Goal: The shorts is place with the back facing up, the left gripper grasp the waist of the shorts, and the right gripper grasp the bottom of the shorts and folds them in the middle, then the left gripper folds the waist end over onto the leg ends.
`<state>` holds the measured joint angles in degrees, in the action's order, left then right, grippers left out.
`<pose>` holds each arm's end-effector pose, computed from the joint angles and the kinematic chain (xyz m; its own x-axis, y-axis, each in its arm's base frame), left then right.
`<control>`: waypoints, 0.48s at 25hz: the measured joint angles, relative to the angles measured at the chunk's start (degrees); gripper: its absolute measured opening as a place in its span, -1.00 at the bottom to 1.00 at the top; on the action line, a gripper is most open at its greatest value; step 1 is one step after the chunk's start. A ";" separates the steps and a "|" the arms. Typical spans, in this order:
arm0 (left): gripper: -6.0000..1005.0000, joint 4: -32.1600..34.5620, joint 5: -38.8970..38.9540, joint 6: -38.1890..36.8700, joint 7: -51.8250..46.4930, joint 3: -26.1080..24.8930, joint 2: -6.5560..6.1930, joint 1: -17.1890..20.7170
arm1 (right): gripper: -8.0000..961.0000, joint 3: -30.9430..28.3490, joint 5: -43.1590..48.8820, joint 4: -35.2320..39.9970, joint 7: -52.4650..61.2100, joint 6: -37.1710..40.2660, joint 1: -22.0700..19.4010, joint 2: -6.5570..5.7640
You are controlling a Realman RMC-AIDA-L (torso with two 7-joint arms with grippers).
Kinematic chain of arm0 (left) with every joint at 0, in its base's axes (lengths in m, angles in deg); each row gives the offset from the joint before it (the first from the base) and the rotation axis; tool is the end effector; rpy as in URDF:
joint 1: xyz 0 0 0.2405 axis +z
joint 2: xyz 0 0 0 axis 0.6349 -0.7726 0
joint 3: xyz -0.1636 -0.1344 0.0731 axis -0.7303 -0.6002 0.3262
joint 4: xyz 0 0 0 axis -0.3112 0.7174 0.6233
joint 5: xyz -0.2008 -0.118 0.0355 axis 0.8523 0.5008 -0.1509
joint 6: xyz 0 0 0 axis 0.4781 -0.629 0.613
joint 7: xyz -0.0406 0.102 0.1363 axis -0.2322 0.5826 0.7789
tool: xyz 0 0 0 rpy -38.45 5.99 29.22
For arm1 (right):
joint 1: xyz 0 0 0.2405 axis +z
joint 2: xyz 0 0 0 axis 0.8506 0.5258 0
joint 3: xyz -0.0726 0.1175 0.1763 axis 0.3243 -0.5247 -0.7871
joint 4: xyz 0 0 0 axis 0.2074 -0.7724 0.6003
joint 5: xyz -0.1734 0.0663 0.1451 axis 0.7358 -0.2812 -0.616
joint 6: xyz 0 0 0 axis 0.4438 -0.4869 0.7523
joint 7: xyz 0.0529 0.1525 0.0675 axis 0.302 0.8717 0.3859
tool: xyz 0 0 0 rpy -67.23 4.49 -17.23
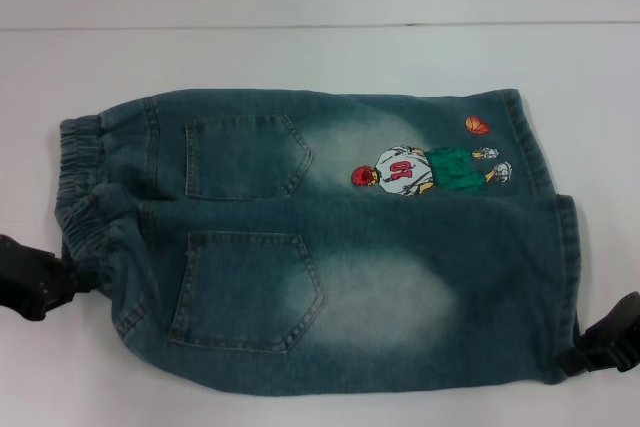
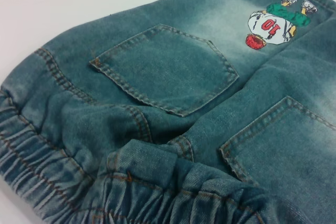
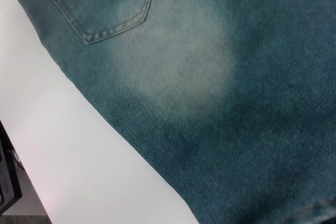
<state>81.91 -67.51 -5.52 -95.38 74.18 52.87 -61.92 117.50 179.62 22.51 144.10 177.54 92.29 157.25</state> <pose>-0.3112 0.3110 0.0586 0.7763 0.6174 0.1272 0.6157 -0.6994 -0.3628 0.2891 0.3037 0.0120 0.6184 -0.7630 0.1880 -0.7630 -0.6403 -0.0886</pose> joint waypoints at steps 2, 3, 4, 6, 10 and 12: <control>-0.79 -0.01 0.00 0.03 0.00 -0.04 0.00 -0.12 | -0.81 0.07 0.02 0.00 -0.23 -0.17 -0.02 0.08; -0.79 -0.01 0.00 0.03 0.00 -0.04 0.00 -0.15 | -0.82 0.09 0.02 0.00 -0.42 -0.30 -0.10 0.10; -0.79 -0.01 0.00 0.04 0.00 -0.05 0.00 -0.19 | -0.84 0.09 0.00 0.05 -0.60 -0.40 -0.21 0.13; -0.79 -0.01 0.00 0.04 -0.01 -0.25 0.00 -0.28 | -0.87 -0.21 -0.38 0.75 -1.04 -0.75 -0.62 0.23; -0.79 -0.17 0.03 0.09 -0.24 -0.93 -0.07 -0.37 | -0.93 -0.77 -3.26 3.41 -1.75 -0.82 -2.40 0.36; -0.79 -0.47 0.49 0.30 -0.45 -1.81 -0.09 -0.51 | -0.95 -1.43 -6.03 5.31 -2.10 -0.64 -3.72 0.13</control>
<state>81.44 -67.02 -5.22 -95.83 72.37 52.78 -62.43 116.07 173.59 27.83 142.00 176.90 88.57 157.38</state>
